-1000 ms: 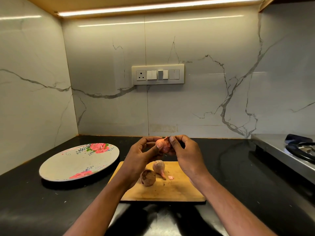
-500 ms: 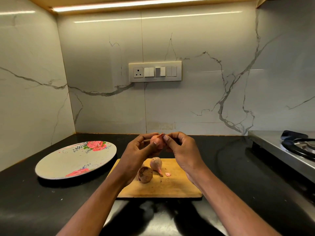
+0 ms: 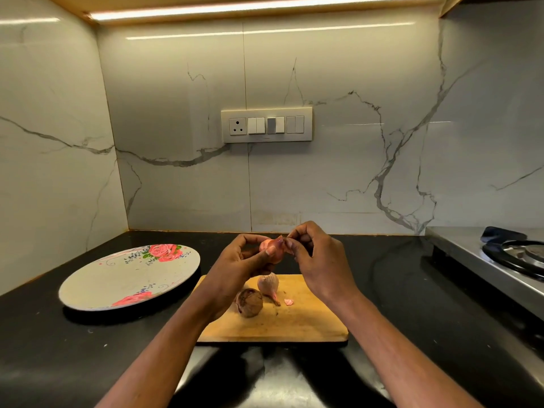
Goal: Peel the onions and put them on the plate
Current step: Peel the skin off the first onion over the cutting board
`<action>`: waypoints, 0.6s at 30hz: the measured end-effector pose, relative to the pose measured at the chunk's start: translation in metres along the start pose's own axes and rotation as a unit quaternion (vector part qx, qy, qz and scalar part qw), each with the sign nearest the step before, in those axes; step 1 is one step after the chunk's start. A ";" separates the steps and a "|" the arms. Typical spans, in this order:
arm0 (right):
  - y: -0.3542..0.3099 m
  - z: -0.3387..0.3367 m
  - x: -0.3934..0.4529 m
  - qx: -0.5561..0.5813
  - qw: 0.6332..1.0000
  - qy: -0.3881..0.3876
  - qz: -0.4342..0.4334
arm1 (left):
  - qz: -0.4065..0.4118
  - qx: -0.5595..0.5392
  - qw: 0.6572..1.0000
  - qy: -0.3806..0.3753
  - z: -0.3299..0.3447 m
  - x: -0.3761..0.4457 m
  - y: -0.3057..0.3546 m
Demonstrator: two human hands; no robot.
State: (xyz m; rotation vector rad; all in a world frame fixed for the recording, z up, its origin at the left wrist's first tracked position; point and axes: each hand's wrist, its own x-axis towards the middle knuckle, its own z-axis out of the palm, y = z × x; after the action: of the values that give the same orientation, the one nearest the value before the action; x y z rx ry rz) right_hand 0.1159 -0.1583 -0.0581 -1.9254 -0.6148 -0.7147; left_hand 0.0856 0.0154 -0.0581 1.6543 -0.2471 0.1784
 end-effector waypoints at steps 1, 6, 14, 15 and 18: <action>0.001 0.000 0.000 -0.015 1.000 -0.005 -0.010 | -0.004 -0.003 1.000 -0.001 0.000 0.000 0.000; 0.009 0.002 0.001 -0.052 0.998 -0.006 -0.023 | -0.008 0.014 1.000 -0.009 -0.001 -0.002 0.002; 0.015 0.001 -0.001 -0.098 0.994 -0.053 0.001 | 0.017 0.057 0.998 0.000 0.001 -0.001 0.000; 0.014 0.000 -0.002 -0.099 0.993 -0.063 -0.001 | 0.019 0.062 0.998 0.008 0.001 0.000 0.000; 0.010 0.000 -0.001 -0.055 0.995 -0.086 -0.003 | 0.023 0.049 0.998 0.042 -0.002 0.001 0.001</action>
State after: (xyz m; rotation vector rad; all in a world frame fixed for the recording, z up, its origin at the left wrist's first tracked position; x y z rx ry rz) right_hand 0.1221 -0.1627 -0.0649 -2.1042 -0.6993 -0.6001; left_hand 0.0859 0.0168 -0.0568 1.7356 -0.2155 0.2969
